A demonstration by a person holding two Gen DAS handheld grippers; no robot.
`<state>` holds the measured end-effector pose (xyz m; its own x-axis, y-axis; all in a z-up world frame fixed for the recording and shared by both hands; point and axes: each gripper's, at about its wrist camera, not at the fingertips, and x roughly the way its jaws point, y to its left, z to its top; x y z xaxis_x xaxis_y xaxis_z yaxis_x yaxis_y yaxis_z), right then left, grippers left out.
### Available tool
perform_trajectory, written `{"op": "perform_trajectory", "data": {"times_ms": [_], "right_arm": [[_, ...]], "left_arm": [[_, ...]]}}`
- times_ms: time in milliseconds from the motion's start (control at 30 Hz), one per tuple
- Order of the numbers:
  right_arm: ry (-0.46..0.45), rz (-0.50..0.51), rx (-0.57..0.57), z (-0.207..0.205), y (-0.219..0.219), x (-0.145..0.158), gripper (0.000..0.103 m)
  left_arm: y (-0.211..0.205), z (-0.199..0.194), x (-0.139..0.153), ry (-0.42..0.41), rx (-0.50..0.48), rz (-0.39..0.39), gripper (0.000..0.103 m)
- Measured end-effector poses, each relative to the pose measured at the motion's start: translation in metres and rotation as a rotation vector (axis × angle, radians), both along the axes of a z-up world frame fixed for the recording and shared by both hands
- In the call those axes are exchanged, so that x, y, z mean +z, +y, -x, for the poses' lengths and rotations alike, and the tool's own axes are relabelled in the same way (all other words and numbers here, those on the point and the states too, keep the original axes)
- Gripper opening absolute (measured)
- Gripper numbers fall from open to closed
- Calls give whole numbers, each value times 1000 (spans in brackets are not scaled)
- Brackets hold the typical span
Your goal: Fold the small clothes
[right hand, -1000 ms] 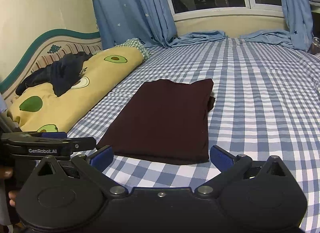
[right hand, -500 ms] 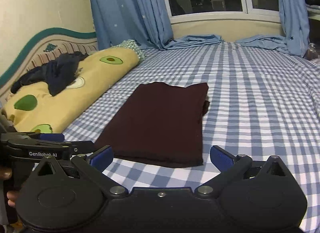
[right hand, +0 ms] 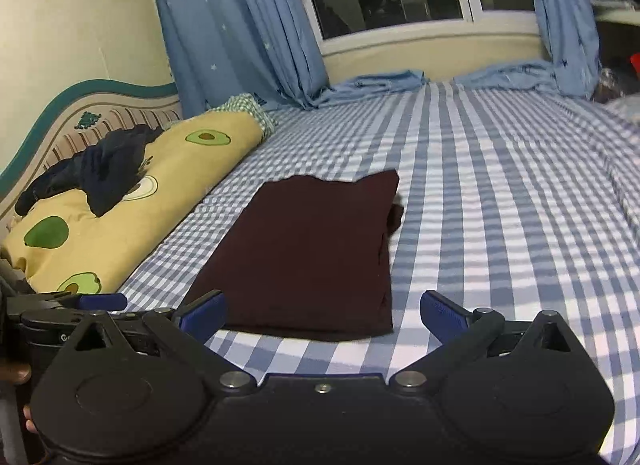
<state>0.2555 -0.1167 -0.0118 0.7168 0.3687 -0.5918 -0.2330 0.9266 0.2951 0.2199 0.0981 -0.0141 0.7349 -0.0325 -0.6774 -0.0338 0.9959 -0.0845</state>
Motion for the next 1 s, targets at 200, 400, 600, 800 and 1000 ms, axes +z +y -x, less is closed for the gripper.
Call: {"op": "perform_trajectory", "data": {"times_ms": [200,400,600,800,1000], "right_arm": [[-18,8,21,4,4,1,102],[-47,35,54,7,9,3,102],[-34,21,52,6,6,3,102],[-29,24,52,7,6,2,102],[-21,28,61,7,8,0,102]], "left_arm": [[0,-1,0,9,1,-4,103],[-4,1,0,8,-7,-5,103],[-4,1,0,8,-8,-5,103],[-5,2,0,9,-12,-6,103],[-8,3,1,9,-19,-8,103]]}}
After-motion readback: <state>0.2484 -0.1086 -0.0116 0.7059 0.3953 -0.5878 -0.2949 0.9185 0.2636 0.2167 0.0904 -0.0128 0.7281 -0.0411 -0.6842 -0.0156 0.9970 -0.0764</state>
